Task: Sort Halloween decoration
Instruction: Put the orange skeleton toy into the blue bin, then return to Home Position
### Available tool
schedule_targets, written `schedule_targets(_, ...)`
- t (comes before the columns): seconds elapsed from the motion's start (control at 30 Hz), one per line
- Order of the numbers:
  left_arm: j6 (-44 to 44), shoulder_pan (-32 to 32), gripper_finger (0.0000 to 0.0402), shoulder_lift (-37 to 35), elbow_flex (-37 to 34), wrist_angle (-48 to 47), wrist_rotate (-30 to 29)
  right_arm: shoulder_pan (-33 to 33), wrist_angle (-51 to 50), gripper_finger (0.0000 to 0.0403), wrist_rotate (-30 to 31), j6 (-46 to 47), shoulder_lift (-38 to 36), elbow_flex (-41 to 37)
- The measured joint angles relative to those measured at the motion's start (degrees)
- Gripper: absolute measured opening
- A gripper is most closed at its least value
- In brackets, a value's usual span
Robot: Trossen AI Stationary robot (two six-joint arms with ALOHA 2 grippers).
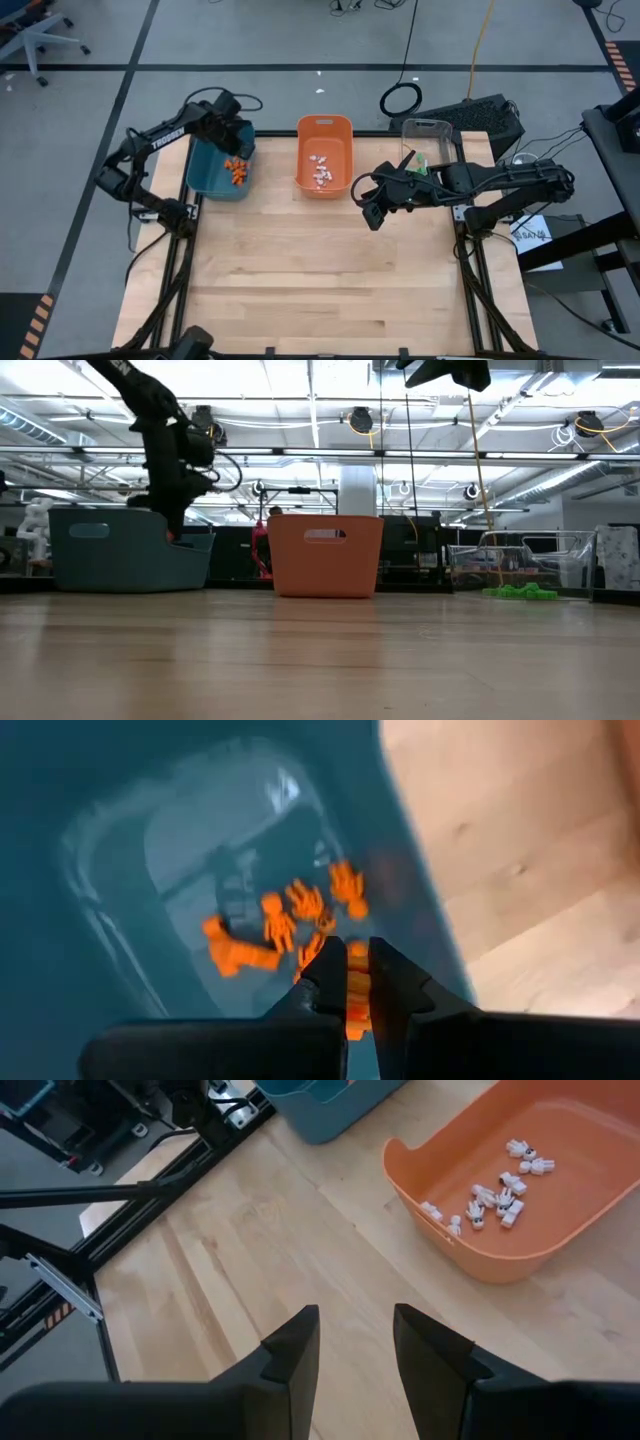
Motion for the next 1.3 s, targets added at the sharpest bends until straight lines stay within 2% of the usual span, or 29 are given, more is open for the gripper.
schedule_targets(0.4, -3.51, -0.01, 0.0013, 0.02, -11.72, 6.9, 0.02, 0.0, 0.0, 0.0114, 0.1, -0.21, 0.0, 0.0)
schedule_targets(0.53, -3.86, 0.01, 0.0013, 0.02, -14.06, 9.33, 0.0, 0.0, 0.0, 0.0114, 0.12, -0.22, 0.0, 0.0)
schedule_targets(0.77, -9.66, 0.01, 0.0021, 0.0, -15.7, 12.81, -1.51, 0.0, -0.01, 0.0114, 0.1, -0.02, 0.0, 0.0)
schedule_targets(0.9, -12.47, 0.01, 0.0053, 0.0, -15.7, 12.81, -3.0, 0.0, 0.0, 0.0114, 0.1, 0.01, 0.0, 0.0)
schedule_targets(1.1, -12.5, -0.01, 0.0127, 0.0, -15.52, 12.55, -3.1, 0.0, 0.0, 0.0114, 0.08, 0.03, 0.0, 0.0)
schedule_targets(1.3, -12.5, 0.01, 0.0179, -0.07, -11.58, 7.84, 1.46, 0.0, -0.02, 0.0114, 0.0, -2.31, 0.0, 0.0)
